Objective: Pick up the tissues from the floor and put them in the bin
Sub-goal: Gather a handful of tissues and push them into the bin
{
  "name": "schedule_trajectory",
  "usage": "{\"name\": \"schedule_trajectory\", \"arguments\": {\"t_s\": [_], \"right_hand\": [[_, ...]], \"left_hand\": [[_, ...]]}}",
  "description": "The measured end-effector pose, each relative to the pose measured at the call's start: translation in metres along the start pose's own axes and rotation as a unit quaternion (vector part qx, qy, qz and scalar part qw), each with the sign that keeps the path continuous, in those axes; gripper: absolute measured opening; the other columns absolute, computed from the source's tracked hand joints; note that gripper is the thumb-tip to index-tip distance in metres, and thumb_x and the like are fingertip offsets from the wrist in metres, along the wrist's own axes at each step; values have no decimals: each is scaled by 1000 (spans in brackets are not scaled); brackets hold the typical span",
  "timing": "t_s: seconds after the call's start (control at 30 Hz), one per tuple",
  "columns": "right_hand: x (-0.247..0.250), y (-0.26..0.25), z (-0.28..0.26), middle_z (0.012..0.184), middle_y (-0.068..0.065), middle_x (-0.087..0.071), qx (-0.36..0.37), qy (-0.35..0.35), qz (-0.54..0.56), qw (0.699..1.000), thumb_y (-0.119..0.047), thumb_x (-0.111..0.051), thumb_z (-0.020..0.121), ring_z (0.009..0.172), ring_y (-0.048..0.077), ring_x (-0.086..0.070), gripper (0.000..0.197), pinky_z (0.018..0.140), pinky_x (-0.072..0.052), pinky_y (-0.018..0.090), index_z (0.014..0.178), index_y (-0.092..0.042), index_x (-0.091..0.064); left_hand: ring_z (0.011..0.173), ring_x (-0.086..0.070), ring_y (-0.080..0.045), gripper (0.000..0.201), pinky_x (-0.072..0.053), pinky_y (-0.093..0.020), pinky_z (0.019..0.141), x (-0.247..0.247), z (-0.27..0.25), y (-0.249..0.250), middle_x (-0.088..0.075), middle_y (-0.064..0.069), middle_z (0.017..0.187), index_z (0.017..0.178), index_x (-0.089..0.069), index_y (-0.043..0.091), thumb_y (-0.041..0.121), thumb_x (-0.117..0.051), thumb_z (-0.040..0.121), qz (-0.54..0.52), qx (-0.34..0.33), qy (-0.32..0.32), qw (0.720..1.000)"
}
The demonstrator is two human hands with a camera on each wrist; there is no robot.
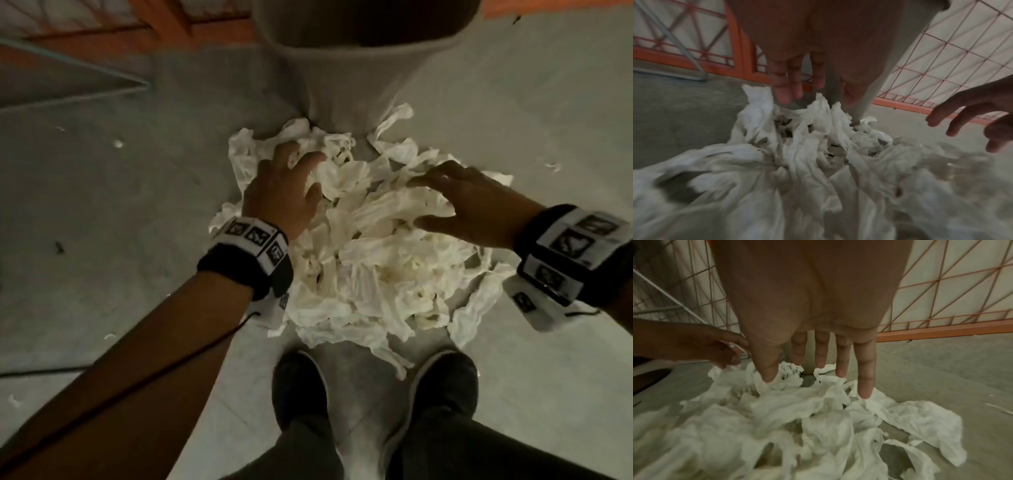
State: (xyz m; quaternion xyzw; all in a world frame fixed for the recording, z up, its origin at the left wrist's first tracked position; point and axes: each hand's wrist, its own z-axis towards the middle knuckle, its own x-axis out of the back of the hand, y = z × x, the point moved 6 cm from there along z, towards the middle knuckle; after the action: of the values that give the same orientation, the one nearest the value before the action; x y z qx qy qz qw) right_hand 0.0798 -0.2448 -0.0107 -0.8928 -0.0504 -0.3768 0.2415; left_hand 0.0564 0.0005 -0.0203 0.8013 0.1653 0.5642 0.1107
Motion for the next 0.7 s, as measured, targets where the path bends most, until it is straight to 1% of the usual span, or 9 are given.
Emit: {"name": "schedule_trajectory", "arguments": {"t_s": [0.07,0.13,0.2,0.27,0.4,0.47,0.53,0.63,0.7], "right_hand": [[-14,5,11,153,-2,-27,-7,-29,-32,999,-59,-55,82,131,29,-40,73,101,-44,49,145,-47,-20],[-35,8,18,154,-3,-25,4,-53,-63,997,-54,-60,83,129,28,-44,78,98,-47,45,146,-49,-14],[-45,10,24,151,-1,-34,14,-33,-63,997,-43,-61,85,122,27,-52,69,94,-50,43,144,-45,-26],[-43,14,31,136,1,-52,28,21,-41,999,-28,-60,88,113,28,-60,48,89,-50,38,135,-35,-48],[-29,18,31,98,10,-65,41,126,33,991,-2,-53,84,94,36,-64,33,79,-41,30,110,-11,-71],[-17,26,25,97,19,-66,-16,163,85,983,-7,-48,90,94,38,-61,25,82,-42,34,102,-2,-70],[-6,36,16,94,21,-66,-84,167,157,970,-22,-42,95,92,38,-60,34,80,-43,36,93,2,-66],[4,49,1,76,13,-63,-143,174,224,948,-49,-46,92,70,27,-57,51,63,-42,32,84,-3,-66],[10,56,-6,70,12,-61,-145,210,239,937,-44,-56,86,61,22,-53,43,57,-40,28,79,-2,-63]], "left_hand": [[127,-44,-33,49,-49,-49,94,-14,17,-1,-24,-1,156,140,-39,38,35,-54,93,35,8,0,999],[125,-47,-33,50,-48,-49,95,-31,29,-6,-30,-4,154,140,-40,34,34,-55,92,66,2,-17,998],[122,-52,-30,41,-47,-44,98,-42,36,-11,-51,-6,140,133,-51,28,30,-55,92,64,-17,-24,997],[112,-59,-26,28,-49,-37,93,-41,39,-17,-65,-5,121,118,-63,23,26,-56,91,27,-37,6,999],[104,-62,-23,30,-49,-30,92,-18,33,-15,-64,-6,115,113,-66,24,20,-55,86,-74,-60,88,992],[94,-63,-25,27,-46,-25,86,1,28,-11,-63,-12,109,107,-70,19,20,-52,86,-72,-68,142,985],[80,-61,-28,25,-40,-20,73,21,21,-5,-62,-18,98,92,-72,8,18,-50,87,-79,-69,203,974],[73,-54,-24,33,-33,-17,68,40,14,8,-58,-18,91,81,-66,2,32,-55,88,-99,-38,248,963],[75,-48,-16,38,-31,-18,68,45,14,20,-52,-12,91,77,-59,5,42,-64,82,-94,-35,241,965]]}}
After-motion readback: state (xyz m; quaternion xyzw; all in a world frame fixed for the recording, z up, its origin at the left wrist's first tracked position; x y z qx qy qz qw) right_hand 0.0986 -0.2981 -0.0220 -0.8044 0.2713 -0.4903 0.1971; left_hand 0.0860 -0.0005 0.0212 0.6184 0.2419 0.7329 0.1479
